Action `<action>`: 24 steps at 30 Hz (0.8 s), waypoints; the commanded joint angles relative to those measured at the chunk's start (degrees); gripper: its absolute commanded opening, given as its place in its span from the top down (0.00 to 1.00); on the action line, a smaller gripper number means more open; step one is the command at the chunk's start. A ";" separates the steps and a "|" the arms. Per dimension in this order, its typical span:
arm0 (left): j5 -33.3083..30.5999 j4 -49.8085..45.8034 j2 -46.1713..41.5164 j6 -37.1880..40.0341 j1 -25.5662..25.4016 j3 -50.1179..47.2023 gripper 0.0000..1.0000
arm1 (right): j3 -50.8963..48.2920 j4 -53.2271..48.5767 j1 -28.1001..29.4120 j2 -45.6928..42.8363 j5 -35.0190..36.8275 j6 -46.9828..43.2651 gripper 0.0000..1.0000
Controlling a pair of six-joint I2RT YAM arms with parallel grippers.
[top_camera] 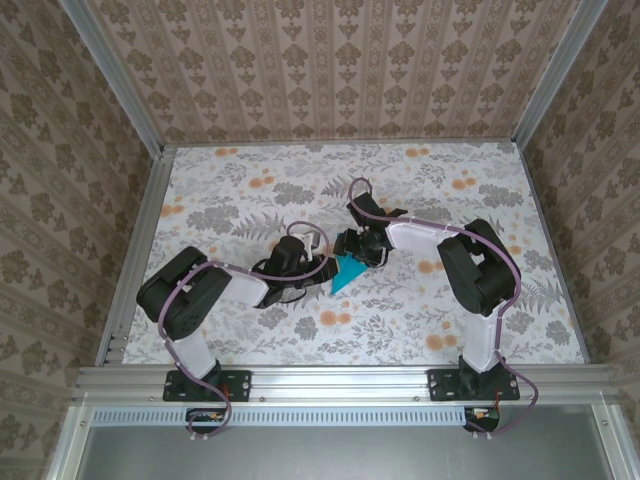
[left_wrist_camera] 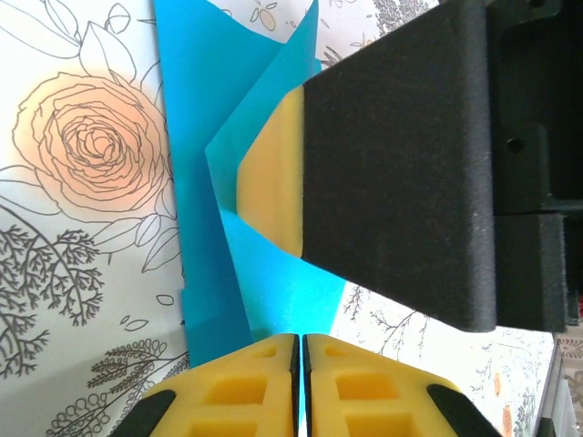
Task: Fold a paper plane with a square sheet of paper (pick it up from the middle)
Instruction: Fourth fold the wing at the center of the table.
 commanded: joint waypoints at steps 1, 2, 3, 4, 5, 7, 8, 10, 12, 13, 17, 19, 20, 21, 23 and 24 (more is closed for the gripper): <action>0.80 0.60 1.08 -0.90 -0.05 1.42 0.89 | -2.85 -5.06 -0.46 5.80 3.08 0.43 0.36; 0.54 0.25 1.18 -0.85 -0.06 1.39 0.89 | -2.87 -5.05 -0.51 5.88 3.07 0.43 0.36; 0.24 -0.21 1.13 -0.85 -0.03 1.53 0.89 | -2.83 -5.05 -0.51 5.86 3.00 0.43 0.36; -0.09 -0.76 1.30 -0.85 -0.06 1.53 0.89 | -2.87 -5.06 -0.46 5.85 2.95 0.42 0.36; -0.41 -1.53 1.26 -0.77 -0.06 1.68 0.89 | -2.83 -5.00 -0.51 5.95 2.97 0.43 0.36; -0.64 -2.47 1.59 -0.78 -0.06 1.94 0.89 | -2.85 -4.97 -0.48 5.98 2.91 0.42 0.36; -0.66 -2.61 1.77 -0.85 -0.05 2.01 0.89 | -2.88 -5.03 -0.51 5.98 2.90 0.37 0.36; -0.56 -2.82 2.22 -0.85 -0.06 2.21 0.89 | -2.79 -5.05 -0.50 5.98 2.83 0.43 0.36; -0.70 -3.46 2.45 -0.81 -0.06 2.46 0.89 | -2.70 -5.08 -0.51 5.98 2.72 0.35 0.36; -0.89 -3.89 2.50 -0.77 -0.04 2.67 0.89 | -2.68 -5.05 -0.50 5.93 2.67 0.24 0.36; -1.71 -5.76 2.49 -0.53 -0.02 2.85 0.90 | -2.61 -4.88 -0.51 5.96 2.39 0.00 0.36; -2.05 -6.73 2.58 -0.37 0.03 3.07 0.90 | -2.61 -4.80 -0.51 5.89 2.29 -0.10 0.35; -2.06 -6.80 2.67 -0.49 0.02 3.09 0.90 | -2.53 -4.78 -0.51 5.89 2.28 -0.22 0.35; -2.02 -6.81 2.84 -0.54 0.03 3.11 0.90 | -2.51 -4.70 -0.50 5.79 2.17 -0.25 0.35; -2.06 -6.86 2.92 -0.55 0.02 3.11 0.90 | -2.43 -4.75 -0.51 5.77 2.20 -0.40 0.35; -2.04 -6.87 2.97 -0.59 0.02 3.08 0.90 | -2.43 -4.69 -0.51 5.68 2.20 -0.54 0.35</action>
